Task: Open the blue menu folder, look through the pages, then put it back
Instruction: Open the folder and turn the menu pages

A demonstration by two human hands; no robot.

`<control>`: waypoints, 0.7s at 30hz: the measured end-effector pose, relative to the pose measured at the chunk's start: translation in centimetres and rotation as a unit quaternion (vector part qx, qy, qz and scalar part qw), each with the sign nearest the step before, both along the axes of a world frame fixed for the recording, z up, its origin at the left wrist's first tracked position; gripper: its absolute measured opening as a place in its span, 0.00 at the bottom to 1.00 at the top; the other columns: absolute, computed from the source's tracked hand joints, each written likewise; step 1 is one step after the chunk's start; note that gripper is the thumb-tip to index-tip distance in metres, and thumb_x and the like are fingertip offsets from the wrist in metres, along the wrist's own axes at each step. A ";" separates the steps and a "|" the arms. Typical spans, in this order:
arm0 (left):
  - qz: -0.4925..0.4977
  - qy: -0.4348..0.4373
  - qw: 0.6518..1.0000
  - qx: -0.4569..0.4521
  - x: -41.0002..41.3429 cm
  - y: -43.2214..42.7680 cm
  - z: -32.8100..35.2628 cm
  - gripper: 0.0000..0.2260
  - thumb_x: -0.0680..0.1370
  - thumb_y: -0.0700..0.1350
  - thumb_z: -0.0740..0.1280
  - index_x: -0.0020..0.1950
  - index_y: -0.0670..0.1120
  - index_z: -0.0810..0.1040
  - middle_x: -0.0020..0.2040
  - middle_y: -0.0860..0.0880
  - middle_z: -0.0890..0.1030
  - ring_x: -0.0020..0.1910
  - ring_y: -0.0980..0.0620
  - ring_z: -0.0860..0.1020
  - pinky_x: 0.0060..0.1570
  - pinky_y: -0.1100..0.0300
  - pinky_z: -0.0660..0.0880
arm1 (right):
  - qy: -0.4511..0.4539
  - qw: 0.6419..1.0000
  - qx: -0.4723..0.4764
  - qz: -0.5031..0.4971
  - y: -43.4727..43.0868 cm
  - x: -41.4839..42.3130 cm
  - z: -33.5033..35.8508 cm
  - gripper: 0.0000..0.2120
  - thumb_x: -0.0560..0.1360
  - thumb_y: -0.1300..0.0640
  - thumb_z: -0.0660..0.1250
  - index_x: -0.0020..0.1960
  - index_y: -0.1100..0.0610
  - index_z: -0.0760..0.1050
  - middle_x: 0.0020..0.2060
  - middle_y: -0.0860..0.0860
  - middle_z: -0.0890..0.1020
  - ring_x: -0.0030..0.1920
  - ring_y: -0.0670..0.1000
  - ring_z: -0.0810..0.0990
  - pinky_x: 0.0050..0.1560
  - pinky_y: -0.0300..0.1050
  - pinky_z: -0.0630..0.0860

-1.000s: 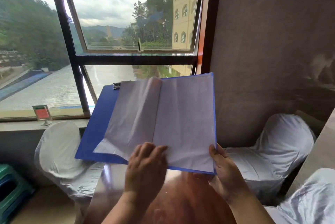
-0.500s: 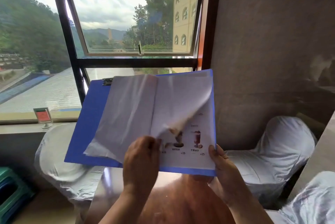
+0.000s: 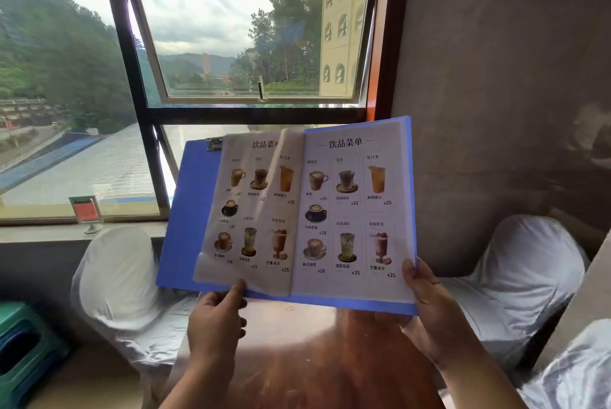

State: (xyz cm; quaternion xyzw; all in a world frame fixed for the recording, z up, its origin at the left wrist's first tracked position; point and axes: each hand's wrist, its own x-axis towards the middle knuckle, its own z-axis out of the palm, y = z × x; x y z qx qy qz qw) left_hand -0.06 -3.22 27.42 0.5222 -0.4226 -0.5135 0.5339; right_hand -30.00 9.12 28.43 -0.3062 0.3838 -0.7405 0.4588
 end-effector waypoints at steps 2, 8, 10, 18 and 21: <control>-0.014 0.002 1.000 0.027 0.3 -0.2 -0.5 0.22 0.76 0.60 0.73 0.46 0.39 0.82 0.43 0.40 0.86 0.31 0.45 0.77 0.32 0.53 0.75 | 0.003 1.000 -0.001 0.000 0.0 -0.1 0.1 0.15 0.83 0.51 0.65 0.65 0.48 0.85 0.59 0.61 0.88 0.55 0.64 0.89 0.45 0.64 0.89; -0.057 0.069 0.995 0.048 0.3 -0.2 -0.6 0.22 0.74 0.62 0.72 0.53 0.44 0.81 0.39 0.49 0.89 0.32 0.47 0.80 0.37 0.51 0.77 | 0.005 1.000 0.010 0.001 0.1 -0.2 0.5 0.16 0.87 0.53 0.61 0.62 0.45 0.87 0.55 0.60 0.90 0.51 0.62 0.90 0.44 0.64 0.89; -0.053 0.074 0.995 0.032 0.4 -0.2 -0.4 0.20 0.76 0.59 0.72 0.54 0.43 0.80 0.37 0.50 0.88 0.29 0.49 0.79 0.36 0.52 0.75 | 0.004 1.000 0.012 -0.004 0.0 -0.1 0.6 0.15 0.86 0.53 0.61 0.62 0.45 0.87 0.55 0.60 0.89 0.52 0.62 0.90 0.46 0.66 0.87; -0.050 0.079 0.996 -0.008 0.6 -0.4 -0.8 0.16 0.78 0.57 0.71 0.55 0.44 0.80 0.39 0.49 0.88 0.26 0.52 0.79 0.33 0.54 0.75 | -0.001 1.000 0.021 -0.013 -0.3 0.1 0.6 0.14 0.83 0.51 0.65 0.64 0.45 0.86 0.57 0.60 0.89 0.53 0.62 0.90 0.47 0.66 0.88; -0.033 0.076 0.996 -0.046 0.4 -0.5 -0.9 0.10 0.80 0.56 0.69 0.55 0.50 0.78 0.46 0.45 0.86 0.26 0.52 0.80 0.30 0.54 0.78 | -0.003 1.000 0.023 -0.018 -0.5 0.2 0.4 0.14 0.82 0.50 0.66 0.65 0.45 0.85 0.57 0.60 0.89 0.53 0.62 0.90 0.46 0.65 0.88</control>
